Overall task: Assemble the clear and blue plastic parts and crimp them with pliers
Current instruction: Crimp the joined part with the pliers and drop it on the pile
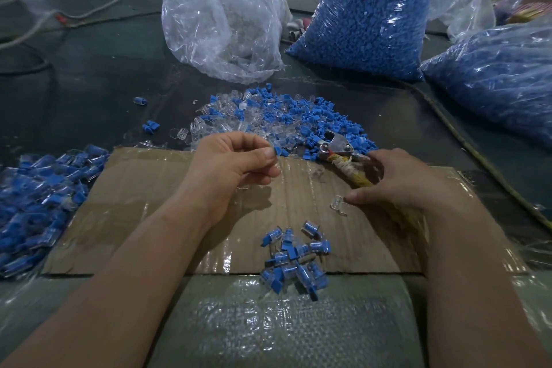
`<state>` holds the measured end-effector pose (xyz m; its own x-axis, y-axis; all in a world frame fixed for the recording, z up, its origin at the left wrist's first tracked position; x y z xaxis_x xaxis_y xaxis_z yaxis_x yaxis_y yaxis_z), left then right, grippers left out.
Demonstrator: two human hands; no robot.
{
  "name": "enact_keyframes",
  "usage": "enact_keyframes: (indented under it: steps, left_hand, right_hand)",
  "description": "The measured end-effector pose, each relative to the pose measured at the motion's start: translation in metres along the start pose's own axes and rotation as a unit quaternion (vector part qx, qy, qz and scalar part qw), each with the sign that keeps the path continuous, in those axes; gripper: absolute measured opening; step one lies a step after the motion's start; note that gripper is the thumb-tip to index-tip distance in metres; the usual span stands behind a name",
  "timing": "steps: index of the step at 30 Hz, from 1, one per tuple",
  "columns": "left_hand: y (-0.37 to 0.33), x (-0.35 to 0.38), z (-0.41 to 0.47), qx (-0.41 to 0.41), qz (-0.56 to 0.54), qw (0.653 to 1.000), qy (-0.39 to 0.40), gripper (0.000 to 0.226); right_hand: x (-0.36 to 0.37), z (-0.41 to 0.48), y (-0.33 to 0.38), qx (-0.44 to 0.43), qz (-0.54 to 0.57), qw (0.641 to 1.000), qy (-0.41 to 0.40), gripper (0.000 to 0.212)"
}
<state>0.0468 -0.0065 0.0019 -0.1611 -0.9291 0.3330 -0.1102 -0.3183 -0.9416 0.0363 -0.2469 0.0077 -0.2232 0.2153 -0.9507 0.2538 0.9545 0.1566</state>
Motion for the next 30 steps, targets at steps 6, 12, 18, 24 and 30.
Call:
enact_keyframes:
  steps: [6, 12, 18, 24, 30]
  left_hand:
    - [0.001, -0.001, 0.000, 0.000, 0.003, 1.000, 0.007, 0.013]
    - [0.003, -0.003, 0.001, -0.003, 0.007, 1.000, 0.013, 0.005]
    - [0.003, -0.004, 0.003, 0.016, -0.030, 0.999, -0.002, 0.007]
    - [-0.002, -0.004, 0.002, 0.063, -0.027, 0.998, -0.011, 0.006]
    - [-0.009, -0.003, -0.001, 0.108, -0.014, 0.994, -0.029, 0.014]
  right_hand:
    - [-0.004, 0.001, 0.002, 0.019, 0.032, 0.999, -0.035, 0.077]
    - [-0.017, -0.007, 0.011, -0.006, 0.083, 0.987, -0.136, 0.035]
    - [-0.025, -0.017, 0.031, -0.102, 0.131, 0.958, -0.232, 0.021]
    - [-0.022, -0.022, 0.047, -0.170, 0.117, 0.941, -0.268, 0.026]
    - [-0.008, -0.028, 0.073, -0.248, 0.037, 0.943, -0.218, 0.038]
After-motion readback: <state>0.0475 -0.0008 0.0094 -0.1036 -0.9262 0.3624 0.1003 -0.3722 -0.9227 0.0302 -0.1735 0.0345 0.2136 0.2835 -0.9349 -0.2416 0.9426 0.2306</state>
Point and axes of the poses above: each hand's wrist, its own z-axis towards the middle knuckle, its own x-axis out of the palm, y = z × x, the point moved 5 cm from there along z, towards the middle knuckle, and after that the axes turned 5 degrees about -z, right-handed, at the moved point
